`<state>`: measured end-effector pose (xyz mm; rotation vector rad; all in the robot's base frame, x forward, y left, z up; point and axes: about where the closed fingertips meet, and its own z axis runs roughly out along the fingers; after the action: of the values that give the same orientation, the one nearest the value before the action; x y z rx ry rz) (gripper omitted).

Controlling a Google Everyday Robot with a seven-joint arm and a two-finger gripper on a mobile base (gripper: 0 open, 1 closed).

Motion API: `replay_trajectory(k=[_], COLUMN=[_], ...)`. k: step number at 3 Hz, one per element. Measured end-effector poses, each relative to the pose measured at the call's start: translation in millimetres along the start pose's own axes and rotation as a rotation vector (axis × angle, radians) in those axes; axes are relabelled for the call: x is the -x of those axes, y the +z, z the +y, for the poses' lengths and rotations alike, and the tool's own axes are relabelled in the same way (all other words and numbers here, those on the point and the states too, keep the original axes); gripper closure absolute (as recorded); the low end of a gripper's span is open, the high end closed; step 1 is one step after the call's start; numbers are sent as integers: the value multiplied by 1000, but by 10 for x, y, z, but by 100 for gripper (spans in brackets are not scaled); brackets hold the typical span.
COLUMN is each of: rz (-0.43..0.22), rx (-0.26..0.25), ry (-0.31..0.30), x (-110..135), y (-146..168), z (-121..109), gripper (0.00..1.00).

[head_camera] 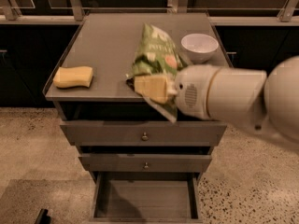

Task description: Place green jalapeno chip bag into bottom drawer

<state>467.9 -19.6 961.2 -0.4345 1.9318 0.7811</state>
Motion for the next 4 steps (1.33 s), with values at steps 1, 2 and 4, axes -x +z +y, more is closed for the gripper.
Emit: replay_trajectory(k=[1,2,4], rz=[46,68,113], rx=[-122,-203,-205], ry=[171,296,276], x=[-761,-1326,-1404], y=[-109,-214,-164], z=[-381,-618,-593], gripper=[100,100,100])
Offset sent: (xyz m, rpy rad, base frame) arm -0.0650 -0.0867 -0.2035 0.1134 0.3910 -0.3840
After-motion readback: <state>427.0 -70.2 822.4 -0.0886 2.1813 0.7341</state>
